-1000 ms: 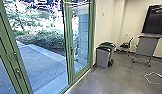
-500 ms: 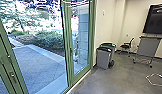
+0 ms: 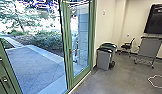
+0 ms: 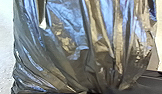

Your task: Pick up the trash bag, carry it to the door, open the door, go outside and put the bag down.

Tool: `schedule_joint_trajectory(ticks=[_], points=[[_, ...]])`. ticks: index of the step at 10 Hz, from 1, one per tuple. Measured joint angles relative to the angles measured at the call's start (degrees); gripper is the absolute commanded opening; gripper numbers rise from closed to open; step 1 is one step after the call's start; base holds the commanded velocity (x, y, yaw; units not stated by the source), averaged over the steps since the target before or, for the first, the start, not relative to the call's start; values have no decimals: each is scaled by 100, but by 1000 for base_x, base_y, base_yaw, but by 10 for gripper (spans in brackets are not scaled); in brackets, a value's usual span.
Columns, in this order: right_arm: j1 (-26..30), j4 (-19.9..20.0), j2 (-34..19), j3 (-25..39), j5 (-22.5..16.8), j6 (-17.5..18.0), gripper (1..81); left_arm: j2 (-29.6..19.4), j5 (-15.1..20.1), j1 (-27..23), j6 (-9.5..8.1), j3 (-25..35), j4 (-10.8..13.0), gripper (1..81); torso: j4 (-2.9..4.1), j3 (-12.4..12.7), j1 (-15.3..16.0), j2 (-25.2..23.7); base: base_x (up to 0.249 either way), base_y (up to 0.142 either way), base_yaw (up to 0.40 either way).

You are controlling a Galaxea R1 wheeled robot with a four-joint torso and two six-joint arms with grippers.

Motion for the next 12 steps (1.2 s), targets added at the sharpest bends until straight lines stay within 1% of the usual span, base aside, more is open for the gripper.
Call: schedule_joint_trajectory(ticks=[4, 12], points=[[0, 0, 0, 0, -2, 0, 811, 1, 0, 2, 0, 0, 2, 10, 0, 0, 0, 0, 129, 0, 0], [-2, 0, 0, 0, -2, -2, 811, 1, 2, 2, -2, -6, 7, 10, 0, 0, -2, 0, 129, -67, 0]])
